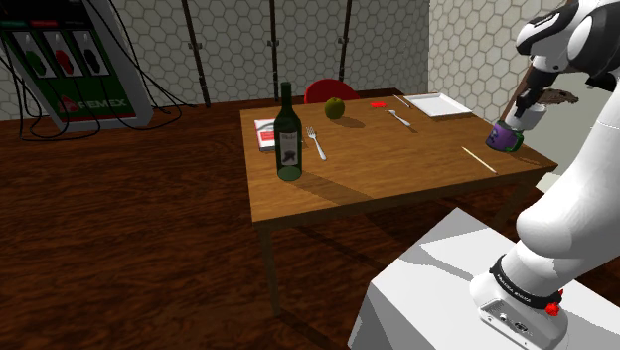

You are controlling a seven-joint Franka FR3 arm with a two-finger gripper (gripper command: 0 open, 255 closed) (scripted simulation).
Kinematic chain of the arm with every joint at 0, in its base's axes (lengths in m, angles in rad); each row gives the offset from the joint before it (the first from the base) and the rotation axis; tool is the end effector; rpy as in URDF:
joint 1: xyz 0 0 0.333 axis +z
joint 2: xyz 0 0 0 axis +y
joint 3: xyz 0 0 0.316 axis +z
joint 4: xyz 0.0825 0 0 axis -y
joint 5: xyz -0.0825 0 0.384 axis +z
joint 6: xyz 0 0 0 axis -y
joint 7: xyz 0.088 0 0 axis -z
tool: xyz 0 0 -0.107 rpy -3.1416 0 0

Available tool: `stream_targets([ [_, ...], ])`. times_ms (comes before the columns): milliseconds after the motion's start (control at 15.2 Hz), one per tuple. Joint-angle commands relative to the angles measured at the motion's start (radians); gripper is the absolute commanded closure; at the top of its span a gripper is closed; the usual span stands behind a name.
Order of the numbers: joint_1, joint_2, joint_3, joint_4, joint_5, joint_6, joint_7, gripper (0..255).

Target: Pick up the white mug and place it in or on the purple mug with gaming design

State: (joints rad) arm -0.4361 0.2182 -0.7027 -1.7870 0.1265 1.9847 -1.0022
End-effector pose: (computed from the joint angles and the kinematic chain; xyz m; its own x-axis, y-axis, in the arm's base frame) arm 0.2860 -0.5421 0.4573 0.9853 -0.1709 -0.0011 -0.1707 -0.9845 0.0410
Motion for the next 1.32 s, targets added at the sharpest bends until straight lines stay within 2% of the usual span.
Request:
stream_targets([
  [0, 0.0, 0.005, 0.002, -0.016, 0.004, 0.021, -0.002, 255],
  [462, 0.0, 0.005, 0.002, -0.016, 0.004, 0.021, -0.002, 255],
  [528, 0.0, 0.005, 0.002, -0.016, 0.004, 0.021, -0.002, 0],
  [858, 0.0, 0.005, 0.002, -0.016, 0.004, 0.021, -0.002, 0],
  [1122, 0.007, -0.029, -0.006, 0.075, -0.023, -0.096, 0.016, 0],
  [1254, 0.007, -0.029, -0.005, 0.075, -0.023, -0.096, 0.016, 0],
])
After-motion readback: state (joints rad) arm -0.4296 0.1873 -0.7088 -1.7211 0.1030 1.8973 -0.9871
